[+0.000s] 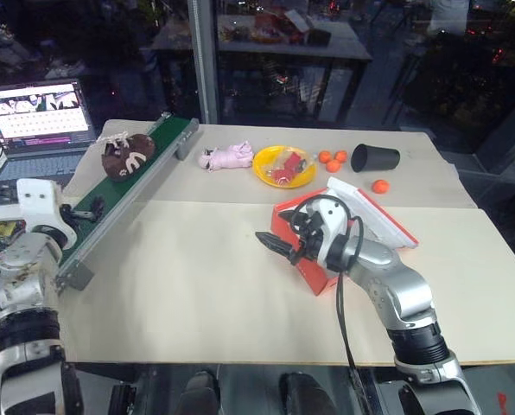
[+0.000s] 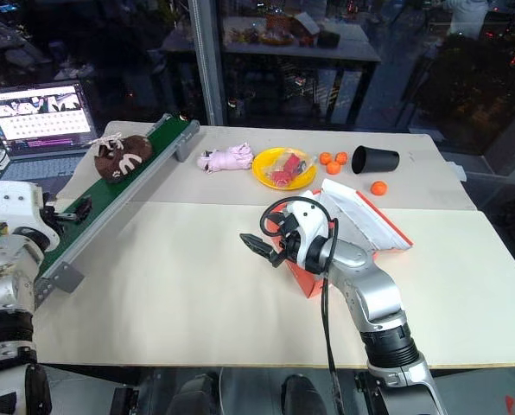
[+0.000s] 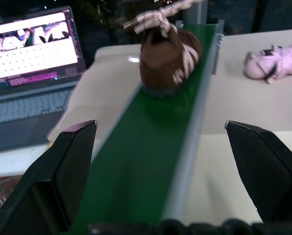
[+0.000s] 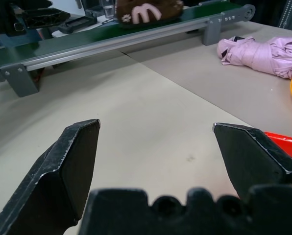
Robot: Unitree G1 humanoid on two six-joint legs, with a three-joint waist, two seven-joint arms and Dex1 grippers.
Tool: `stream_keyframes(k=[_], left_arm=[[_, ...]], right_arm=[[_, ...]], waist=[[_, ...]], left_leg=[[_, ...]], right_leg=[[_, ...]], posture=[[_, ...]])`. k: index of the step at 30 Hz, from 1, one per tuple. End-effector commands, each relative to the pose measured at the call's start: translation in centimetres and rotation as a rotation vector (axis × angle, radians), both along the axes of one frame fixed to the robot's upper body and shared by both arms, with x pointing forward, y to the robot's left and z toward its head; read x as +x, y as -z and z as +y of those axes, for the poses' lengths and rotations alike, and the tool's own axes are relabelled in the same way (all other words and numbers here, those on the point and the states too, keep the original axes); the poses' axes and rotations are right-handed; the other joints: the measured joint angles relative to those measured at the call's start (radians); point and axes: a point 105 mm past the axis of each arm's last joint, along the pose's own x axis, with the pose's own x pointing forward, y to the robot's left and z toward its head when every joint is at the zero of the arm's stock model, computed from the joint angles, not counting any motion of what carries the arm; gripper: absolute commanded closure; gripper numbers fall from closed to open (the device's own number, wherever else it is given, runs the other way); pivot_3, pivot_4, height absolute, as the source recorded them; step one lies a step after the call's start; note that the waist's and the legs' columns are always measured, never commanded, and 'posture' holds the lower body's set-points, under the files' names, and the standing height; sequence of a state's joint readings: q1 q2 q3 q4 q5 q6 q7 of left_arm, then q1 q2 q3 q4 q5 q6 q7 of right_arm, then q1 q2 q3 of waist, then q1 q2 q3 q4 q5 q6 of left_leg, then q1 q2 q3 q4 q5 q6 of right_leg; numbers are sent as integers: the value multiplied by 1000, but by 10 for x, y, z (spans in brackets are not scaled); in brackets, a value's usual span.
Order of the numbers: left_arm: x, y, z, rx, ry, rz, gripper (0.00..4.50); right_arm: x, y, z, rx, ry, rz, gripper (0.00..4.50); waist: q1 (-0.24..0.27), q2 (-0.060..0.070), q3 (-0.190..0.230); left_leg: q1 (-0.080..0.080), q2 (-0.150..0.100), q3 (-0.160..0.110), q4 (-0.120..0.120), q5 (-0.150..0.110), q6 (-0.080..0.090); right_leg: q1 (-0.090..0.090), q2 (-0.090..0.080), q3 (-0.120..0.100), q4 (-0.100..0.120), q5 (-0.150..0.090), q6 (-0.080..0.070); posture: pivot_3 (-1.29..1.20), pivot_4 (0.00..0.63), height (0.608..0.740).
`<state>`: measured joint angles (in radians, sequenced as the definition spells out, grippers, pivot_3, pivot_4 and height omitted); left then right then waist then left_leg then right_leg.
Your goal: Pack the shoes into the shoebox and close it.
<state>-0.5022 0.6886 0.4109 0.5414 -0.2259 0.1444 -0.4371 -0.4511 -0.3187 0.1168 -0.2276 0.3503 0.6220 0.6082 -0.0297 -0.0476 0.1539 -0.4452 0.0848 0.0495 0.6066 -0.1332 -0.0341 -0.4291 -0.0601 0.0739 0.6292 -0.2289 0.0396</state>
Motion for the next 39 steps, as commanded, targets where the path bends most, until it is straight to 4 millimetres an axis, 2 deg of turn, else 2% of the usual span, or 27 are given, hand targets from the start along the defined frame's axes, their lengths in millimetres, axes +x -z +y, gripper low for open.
stream_keyframes(k=[1,4,12,23,27,28,30,32,34,37,39], left_arm=[[0,-11,14,16,-8,-28,0],[0,-5,22,-8,-13,-6,0],[1,4,35,-65,-23,23,0],[2,9,36,-100,20,67,0],[4,14,29,-122,66,81,1099],[5,14,27,-121,73,81,1535],[10,15,17,-123,104,77,2016],[19,7,-3,-125,168,46,2495],[25,-3,-19,-138,217,15,2780],[39,-50,-88,-160,413,-121,2780],[39,-69,-118,-182,482,-172,2780]], right_arm=[[-4,-14,1,8,-14,-58,111],[-4,-14,0,3,-13,-58,111],[-3,-13,-4,-25,-6,-59,111],[-1,-9,-12,-63,13,-48,111],[-1,-10,-13,-72,16,-47,0],[-1,-10,-13,-73,16,-47,0],[-1,-10,-14,-77,21,-46,0],[0,-13,-15,-72,28,-46,0],[0,-16,-15,-56,34,-45,0],[5,-43,-15,117,62,-38,0],[7,-56,-16,196,72,-31,0]], waist=[[0,0,0],[1,0,0],[13,0,0],[15,0,0],[18,0,0],[22,0,0],[30,0,0],[40,0,0],[49,0,0],[54,-2,1],[51,-3,1]], left_leg=[[0,0,0,0,0,0],[-2,0,0,-1,0,0],[-9,0,0,1,1,1],[-10,0,-1,1,1,1],[-10,0,-1,2,1,1],[-10,0,-1,2,1,1],[-10,0,-1,2,1,0],[-11,0,-1,3,2,-1],[-12,0,-1,4,2,-2],[-15,1,0,6,3,-3],[-16,1,-1,7,4,-3]], right_leg=[[0,0,0,0,0,0],[-2,0,-1,1,2,5],[-9,0,-1,3,3,5],[-10,0,-2,3,3,5],[-10,0,-2,4,3,5],[-9,0,-3,4,3,5],[-9,0,-4,5,3,5],[-9,0,-4,5,3,5],[-9,-1,-4,6,3,5],[-9,-1,-5,6,3,4],[-9,-1,-5,6,5,7]], posture=[[0,150,736],[0,150,736],[0,150,736],[0,150,736],[0,150,736],[0,150,736],[0,150,736],[0,150,736],[0,150,736],[0,150,736],[0,150,736]])
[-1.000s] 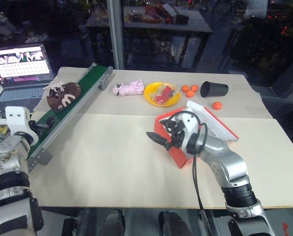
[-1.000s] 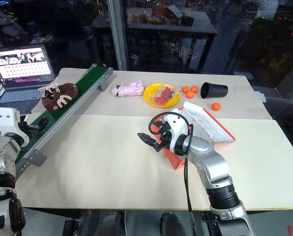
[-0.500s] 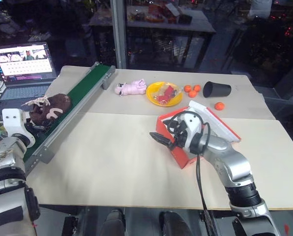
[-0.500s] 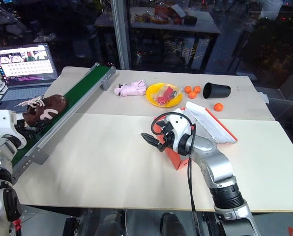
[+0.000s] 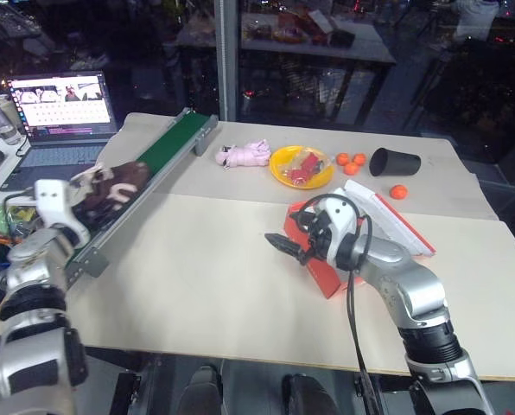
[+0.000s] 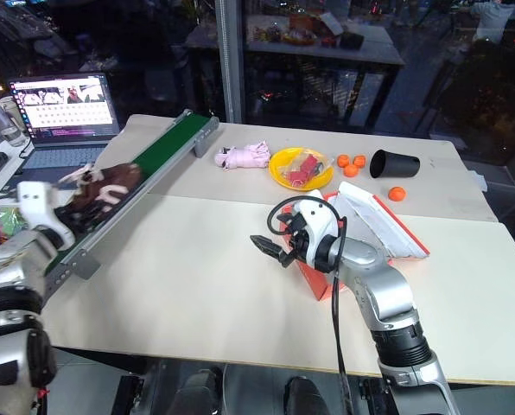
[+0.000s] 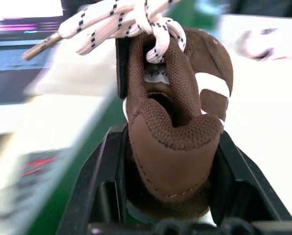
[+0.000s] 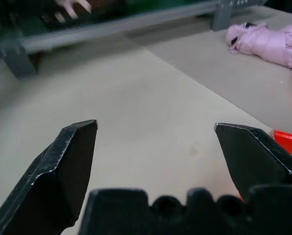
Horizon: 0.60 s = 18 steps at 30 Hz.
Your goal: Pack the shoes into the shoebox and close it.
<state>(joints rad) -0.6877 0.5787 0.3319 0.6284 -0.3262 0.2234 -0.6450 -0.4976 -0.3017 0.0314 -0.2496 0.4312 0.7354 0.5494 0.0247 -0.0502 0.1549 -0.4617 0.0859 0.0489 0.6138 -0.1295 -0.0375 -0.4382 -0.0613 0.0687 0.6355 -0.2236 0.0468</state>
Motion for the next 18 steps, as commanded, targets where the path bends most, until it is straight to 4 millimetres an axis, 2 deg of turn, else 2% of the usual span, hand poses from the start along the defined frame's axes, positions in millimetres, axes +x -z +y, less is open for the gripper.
stream_keyframes(k=[1,3,7,9,12,15,18], left_arm=[[-2,-70,-52,-15,138,-201,2780],[-4,-86,-81,-45,202,-239,2780],[-12,-110,-137,-119,338,-290,2780],[-17,-116,-157,-132,392,-298,2780],[-24,-121,-182,-128,466,-300,2780],[-40,-128,-215,-128,592,-301,2780],[-50,-126,-232,-129,670,-285,2780]], right_arm=[[1,-45,-7,164,27,-70,0],[4,-61,-10,271,42,-65,0],[8,-90,-21,504,68,-43,0],[10,-100,-28,615,75,-12,0],[11,-104,-34,682,78,26,0],[15,-113,-56,790,133,38,0],[16,-117,-65,811,157,37,0]], waist=[[-9,0,0],[-22,0,0],[-33,0,0],[-37,0,0],[-41,0,0],[-41,1,0],[-41,1,1]], left_leg=[[0,0,0,2,1,1],[0,0,0,1,6,9],[1,0,-2,-2,6,10],[1,0,-3,-2,6,10],[2,-1,-3,-1,6,11],[2,-1,-4,0,7,11],[2,-1,-4,1,7,12]], right_leg=[[0,0,0,0,0,1],[1,1,1,-1,0,1],[0,2,1,0,0,2],[0,2,1,3,0,2],[0,2,1,5,0,2],[0,2,1,5,0,2],[1,1,1,5,0,2]], posture=[[0,150,736],[0,150,736],[0,150,736],[0,150,736],[0,150,736],[0,150,736],[0,150,736]])
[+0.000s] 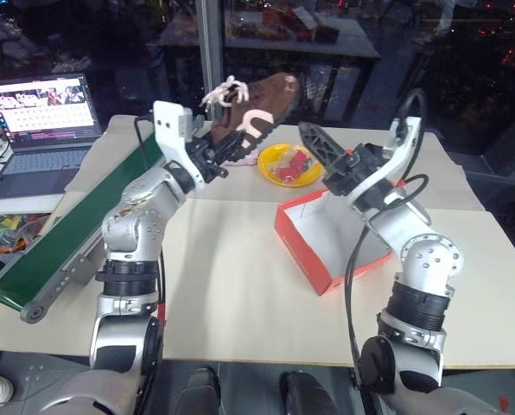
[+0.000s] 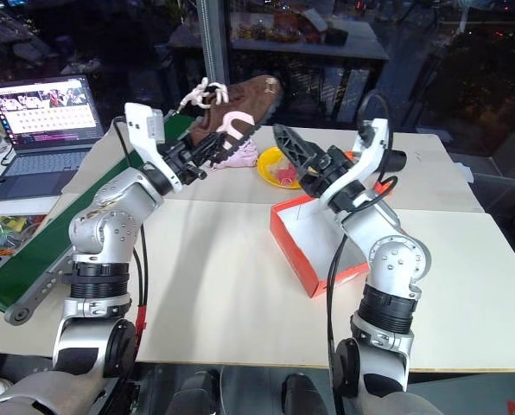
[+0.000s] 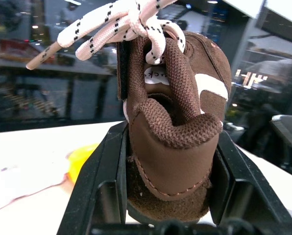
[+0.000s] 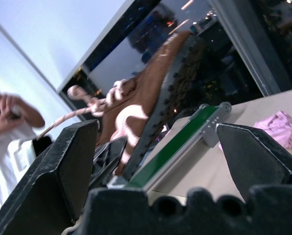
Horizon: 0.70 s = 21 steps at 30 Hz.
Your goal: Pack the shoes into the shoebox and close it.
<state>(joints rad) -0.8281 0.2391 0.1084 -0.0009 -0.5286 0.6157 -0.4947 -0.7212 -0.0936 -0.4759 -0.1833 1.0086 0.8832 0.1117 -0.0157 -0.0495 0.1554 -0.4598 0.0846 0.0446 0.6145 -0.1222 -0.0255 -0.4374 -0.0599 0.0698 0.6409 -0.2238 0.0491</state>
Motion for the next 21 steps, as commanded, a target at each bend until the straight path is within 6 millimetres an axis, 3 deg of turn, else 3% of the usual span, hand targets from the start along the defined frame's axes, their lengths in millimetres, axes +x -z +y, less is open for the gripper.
stream_keyframes(k=[1,7,10,16,21], left_arm=[[-23,-23,-26,4,127,-86,2780],[-31,-19,-42,3,192,-66,2780],[-31,-18,-44,-1,194,-60,2816],[-22,-18,-36,-32,148,-25,2816],[-16,-31,-22,-100,116,-29,951]], right_arm=[[-6,-23,-10,35,19,-61,0],[-5,-22,-8,36,33,-38,0],[-5,-23,-9,41,41,-40,657],[-5,-28,-11,57,57,-53,2694],[-1,-31,-20,57,96,-53,4115]], waist=[[-1,1,0],[-8,3,1],[-9,3,1],[-8,3,2],[-6,3,2]], left_leg=[[0,0,0,0,0,0],[0,0,-1,0,0,1],[0,0,-1,0,0,1],[0,0,-2,0,0,1],[0,0,-2,0,0,1]], right_leg=[[0,0,0,0,0,0],[0,1,1,0,0,0],[0,1,1,0,0,0],[0,1,1,0,0,0],[0,1,1,0,0,0]], posture=[[0,150,736],[0,150,736],[0,150,736],[0,150,736],[0,150,736]])
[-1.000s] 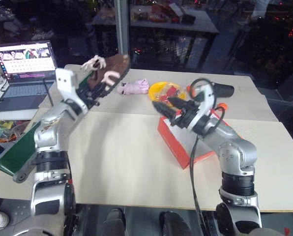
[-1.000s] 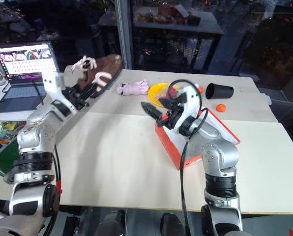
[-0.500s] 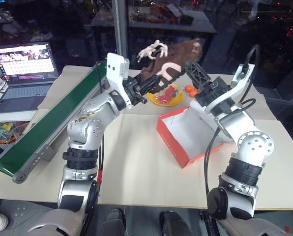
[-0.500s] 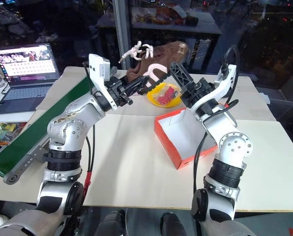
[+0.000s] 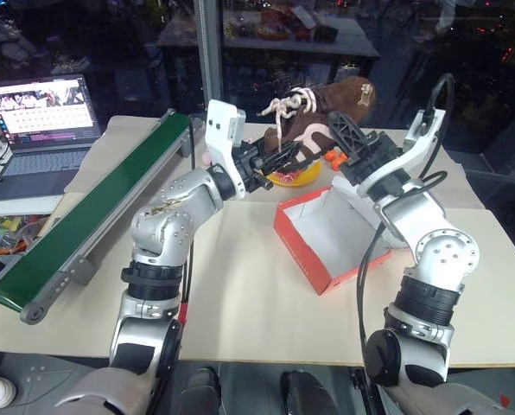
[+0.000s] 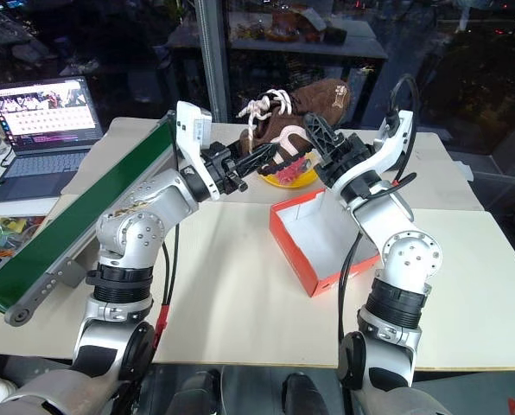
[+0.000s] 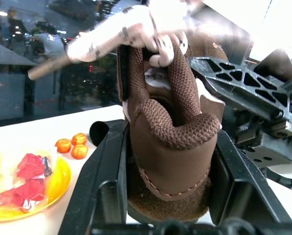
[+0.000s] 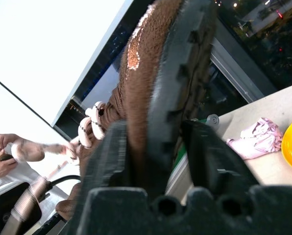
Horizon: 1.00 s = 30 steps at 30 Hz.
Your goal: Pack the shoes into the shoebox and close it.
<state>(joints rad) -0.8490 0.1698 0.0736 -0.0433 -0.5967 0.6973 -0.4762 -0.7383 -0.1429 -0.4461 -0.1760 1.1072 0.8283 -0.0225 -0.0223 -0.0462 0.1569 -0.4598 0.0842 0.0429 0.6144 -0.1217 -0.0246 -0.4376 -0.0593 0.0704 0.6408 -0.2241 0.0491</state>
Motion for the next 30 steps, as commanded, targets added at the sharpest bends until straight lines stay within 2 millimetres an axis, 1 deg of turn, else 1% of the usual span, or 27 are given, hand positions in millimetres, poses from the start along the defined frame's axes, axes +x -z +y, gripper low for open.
stream_keyframes(k=[1,2,3,5,7,8,9,10,11,12,14,15,19,21,25,28,30], left_arm=[[0,-31,17,-80,-33,-72,583],[1,-34,22,-89,-45,-77,212],[3,-36,31,-88,-73,-81,0],[7,-36,48,-56,-135,-99,0],[14,-32,72,-21,-228,-104,0],[16,-31,81,-9,-261,-102,0],[18,-26,91,18,-295,-96,0],[19,-23,97,38,-313,-93,0],[19,-17,103,63,-332,-82,0],[19,-14,107,79,-344,-75,0],[17,-7,109,100,-353,-68,0],[15,-5,107,101,-346,-65,0],[9,3,98,106,-326,-58,0],[7,5,97,101,-326,-52,0],[4,10,99,108,-340,-44,0],[2,11,101,101,-353,-39,0],[0,12,101,100,-358,-36,0]], right_arm=[[-2,-21,-16,16,57,-79,4138],[0,-22,-19,6,70,-82,4140],[2,-25,-26,-17,99,-88,4141],[7,-30,-43,-86,169,-101,4141],[13,-35,-61,-231,248,-106,4142],[15,-35,-67,-305,269,-103,4142],[18,-29,-71,-470,287,-83,4142],[21,-23,-74,-581,295,-65,4142],[24,-13,-78,-719,281,-27,4142],[25,-6,-82,-804,269,1,4142],[26,14,-84,-932,193,65,4142],[25,28,-83,-986,143,106,4142],[21,70,-82,-1090,-3,226,4142],[19,80,-84,-1116,-35,253,4142],[15,110,-89,-1208,-121,334,4142],[16,123,-95,-1279,-149,355,4142],[17,127,-99,-1323,-158,358,4142]], waist=[[0,0,0],[0,0,0],[-1,0,0],[-1,1,1],[-1,3,2],[0,3,2],[0,4,3],[1,5,3],[1,5,3],[1,5,3],[2,5,3],[2,5,3],[4,5,3],[7,4,3],[10,5,3],[10,5,3],[9,5,3]], left_leg=[[0,0,0,0,0,0],[0,0,0,0,0,0],[0,0,0,0,0,0],[0,0,0,0,0,0],[0,0,0,0,0,0],[0,-1,0,0,0,0],[0,-1,0,0,0,0],[0,-1,0,-1,0,0],[0,-1,1,-2,0,0],[0,0,1,-3,0,0],[0,0,1,-4,0,0],[0,0,1,-4,0,0],[-1,0,1,-4,0,0],[-1,0,1,-4,0,0],[-1,-1,1,-3,0,0],[-1,-1,1,-2,0,0],[-1,-1,1,-1,0,0]], right_leg=[[0,0,0,0,0,0],[0,0,0,0,0,0],[0,0,0,0,0,0],[0,0,0,0,0,0],[0,0,0,0,0,0],[0,0,0,0,0,0],[0,0,0,-1,0,0],[0,0,0,-1,0,0],[0,-1,0,-2,0,0],[0,0,0,-3,-1,-1],[0,0,0,-5,-1,-1],[0,0,0,-6,-1,-1],[0,0,1,-9,0,0],[0,0,0,-9,0,0],[0,-1,0,-9,0,0],[1,-1,0,-9,0,1],[1,-1,0,-9,1,1]], posture=[[0,150,736],[0,150,736],[0,150,736],[0,150,736],[0,150,736],[0,150,736],[0,150,736],[0,150,736],[0,150,736],[0,150,736],[0,150,736],[0,150,736],[0,150,736],[0,150,736],[0,150,736],[0,150,736],[0,150,736]])
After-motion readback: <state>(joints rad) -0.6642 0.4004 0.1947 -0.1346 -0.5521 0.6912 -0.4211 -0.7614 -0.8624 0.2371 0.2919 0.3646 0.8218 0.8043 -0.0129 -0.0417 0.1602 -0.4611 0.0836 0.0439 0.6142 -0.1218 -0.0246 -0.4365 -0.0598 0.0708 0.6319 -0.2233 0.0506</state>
